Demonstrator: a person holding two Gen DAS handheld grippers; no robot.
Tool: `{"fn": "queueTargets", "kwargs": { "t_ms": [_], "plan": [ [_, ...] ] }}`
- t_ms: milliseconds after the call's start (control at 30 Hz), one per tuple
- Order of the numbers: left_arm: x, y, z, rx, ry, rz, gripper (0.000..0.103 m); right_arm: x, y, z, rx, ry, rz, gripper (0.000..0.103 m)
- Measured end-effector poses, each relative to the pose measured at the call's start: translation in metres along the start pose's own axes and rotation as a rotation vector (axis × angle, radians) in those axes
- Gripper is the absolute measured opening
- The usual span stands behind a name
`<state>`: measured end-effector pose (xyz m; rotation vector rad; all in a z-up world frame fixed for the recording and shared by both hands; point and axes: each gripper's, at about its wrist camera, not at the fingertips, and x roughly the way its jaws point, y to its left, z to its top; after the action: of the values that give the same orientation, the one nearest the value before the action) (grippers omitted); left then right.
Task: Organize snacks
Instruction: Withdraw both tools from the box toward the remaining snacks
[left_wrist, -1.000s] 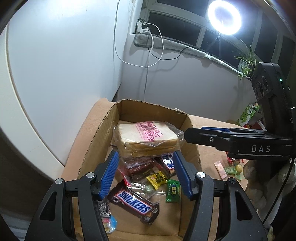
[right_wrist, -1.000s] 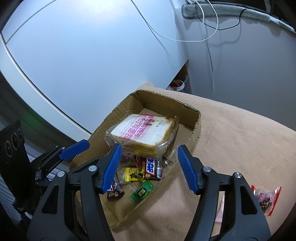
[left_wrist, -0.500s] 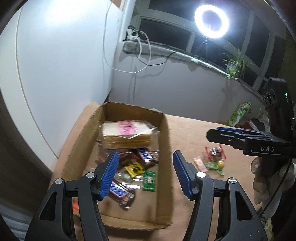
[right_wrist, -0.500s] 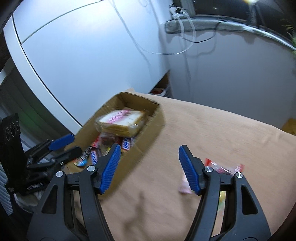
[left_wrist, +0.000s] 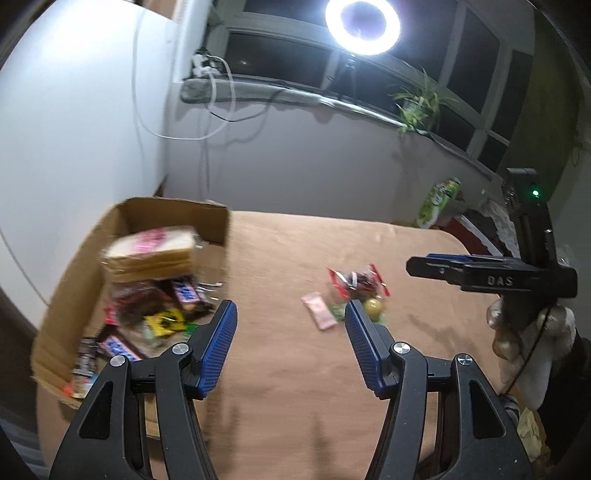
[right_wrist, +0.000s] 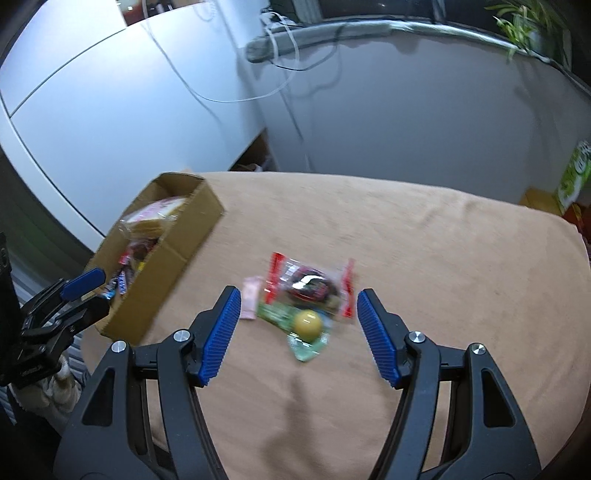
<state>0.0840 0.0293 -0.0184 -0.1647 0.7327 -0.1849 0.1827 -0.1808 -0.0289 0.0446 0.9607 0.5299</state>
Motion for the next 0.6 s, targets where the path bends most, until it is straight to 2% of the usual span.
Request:
{"fn": "queueTargets", "kwargs": {
  "t_ms": [333, 367, 400, 433, 500, 600],
  "plan": [
    [0.034, -0.030, -0.012, 0.025, 0.070, -0.038, 0.060, 0.022, -0.014, -0.030, -0.018, 0.068, 0.021, 0.068],
    [0.038, -0.032, -0.013, 0.027, 0.077, -0.040, 0.060, 0.025, -0.013, -0.031, -0.022, 0.071, 0.023, 0.065],
    [0.043, -0.034, -0.014, 0.029, 0.084, -0.042, 0.060, 0.028, -0.012, -0.032, -0.030, 0.074, 0.025, 0.056],
    [0.046, -0.036, -0.015, 0.031, 0.091, -0.044, 0.055, 0.031, -0.011, -0.033, -0.037, 0.080, 0.026, 0.051],
    [0.052, -0.037, -0.016, 0.028, 0.102, -0.044, 0.049, 0.038, -0.010, -0.033, -0.051, 0.091, 0.032, 0.049],
    [0.064, -0.039, -0.017, 0.024, 0.124, -0.049, 0.042, 0.047, -0.009, -0.034, -0.064, 0.106, 0.040, 0.041]
  ]
}}
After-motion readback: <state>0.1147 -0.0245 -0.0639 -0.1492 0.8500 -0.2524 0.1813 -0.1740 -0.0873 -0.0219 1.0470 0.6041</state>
